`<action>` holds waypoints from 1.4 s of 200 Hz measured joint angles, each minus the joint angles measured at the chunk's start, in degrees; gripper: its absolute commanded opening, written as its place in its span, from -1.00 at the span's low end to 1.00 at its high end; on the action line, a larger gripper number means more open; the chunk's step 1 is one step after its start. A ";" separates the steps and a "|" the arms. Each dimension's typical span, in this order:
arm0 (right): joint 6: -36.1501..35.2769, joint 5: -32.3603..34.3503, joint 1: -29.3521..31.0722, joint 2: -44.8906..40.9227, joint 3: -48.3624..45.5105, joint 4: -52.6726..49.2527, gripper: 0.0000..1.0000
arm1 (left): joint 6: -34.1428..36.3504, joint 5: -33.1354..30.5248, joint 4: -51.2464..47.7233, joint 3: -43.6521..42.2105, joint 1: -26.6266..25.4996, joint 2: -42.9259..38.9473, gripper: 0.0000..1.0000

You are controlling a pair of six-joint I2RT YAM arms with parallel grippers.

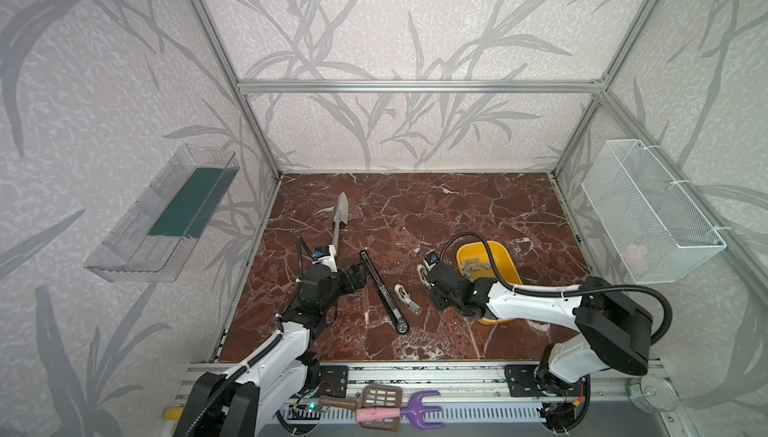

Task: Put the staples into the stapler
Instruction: 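Move the right gripper over the black stapler channel while the left gripper shifts toward it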

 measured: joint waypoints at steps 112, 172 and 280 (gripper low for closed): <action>-1.03 3.30 17.31 -10.05 -0.63 5.79 0.01 | -7.06 -11.69 -16.55 3.43 0.00 -22.49 0.98; 0.09 2.16 20.79 -9.33 -9.14 23.06 0.09 | -20.09 -21.35 -33.62 7.50 -0.02 -27.78 0.98; 2.49 0.52 22.67 -2.16 -12.70 30.58 0.07 | -15.32 -9.07 -36.50 21.05 -0.74 -1.88 0.93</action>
